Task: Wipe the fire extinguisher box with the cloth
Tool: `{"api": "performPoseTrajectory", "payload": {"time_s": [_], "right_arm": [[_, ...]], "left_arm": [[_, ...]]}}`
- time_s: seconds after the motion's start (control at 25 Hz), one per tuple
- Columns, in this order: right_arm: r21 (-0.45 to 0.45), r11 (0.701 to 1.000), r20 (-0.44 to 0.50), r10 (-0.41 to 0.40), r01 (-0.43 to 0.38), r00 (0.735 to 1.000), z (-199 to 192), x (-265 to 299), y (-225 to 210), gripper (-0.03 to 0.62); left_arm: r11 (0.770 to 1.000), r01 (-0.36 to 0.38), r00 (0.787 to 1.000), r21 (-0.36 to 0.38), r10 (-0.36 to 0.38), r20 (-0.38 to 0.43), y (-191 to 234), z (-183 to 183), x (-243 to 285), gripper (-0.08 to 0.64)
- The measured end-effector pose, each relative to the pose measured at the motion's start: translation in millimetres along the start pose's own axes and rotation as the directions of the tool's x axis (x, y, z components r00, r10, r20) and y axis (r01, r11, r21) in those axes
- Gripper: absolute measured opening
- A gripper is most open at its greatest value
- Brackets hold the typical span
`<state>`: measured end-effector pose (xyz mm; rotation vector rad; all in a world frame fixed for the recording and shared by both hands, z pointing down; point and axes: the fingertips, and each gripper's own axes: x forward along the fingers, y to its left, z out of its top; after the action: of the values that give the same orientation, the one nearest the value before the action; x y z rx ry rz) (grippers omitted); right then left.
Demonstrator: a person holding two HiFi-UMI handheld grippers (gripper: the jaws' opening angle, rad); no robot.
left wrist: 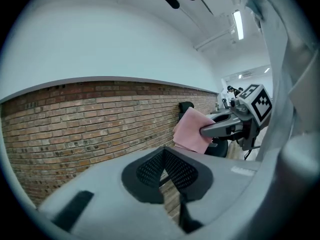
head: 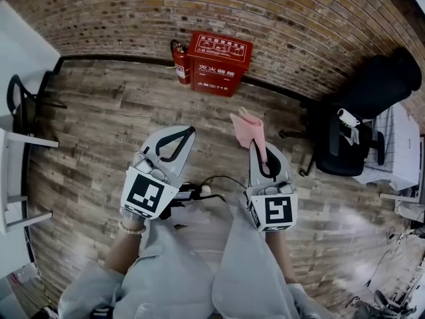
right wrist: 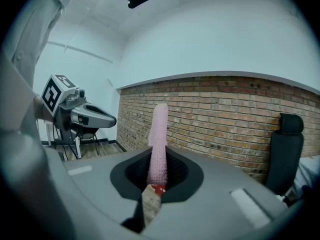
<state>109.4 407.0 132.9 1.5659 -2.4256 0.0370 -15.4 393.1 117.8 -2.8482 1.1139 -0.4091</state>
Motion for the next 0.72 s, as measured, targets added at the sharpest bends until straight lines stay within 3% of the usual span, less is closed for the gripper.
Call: {"api": "performPoseTrajectory", "payload": {"time_s": [0.44,0.72], "right_arm": [[-0.011,1.0,-0.012,0.007,-0.007,1.0,-15,-16,-26,0.02],[-0.007,1.0,-0.015,0.002,-0.002,1.0,-17,0,-36,0.019]], "left_arm": [[0.999,-0.03,0.999,0.017,0.03,0.012,-18,12,17,-0.002],[1.0,-0.024,1.0,0.019,0.023,0.011,-5,9,37,-0.002]]}}
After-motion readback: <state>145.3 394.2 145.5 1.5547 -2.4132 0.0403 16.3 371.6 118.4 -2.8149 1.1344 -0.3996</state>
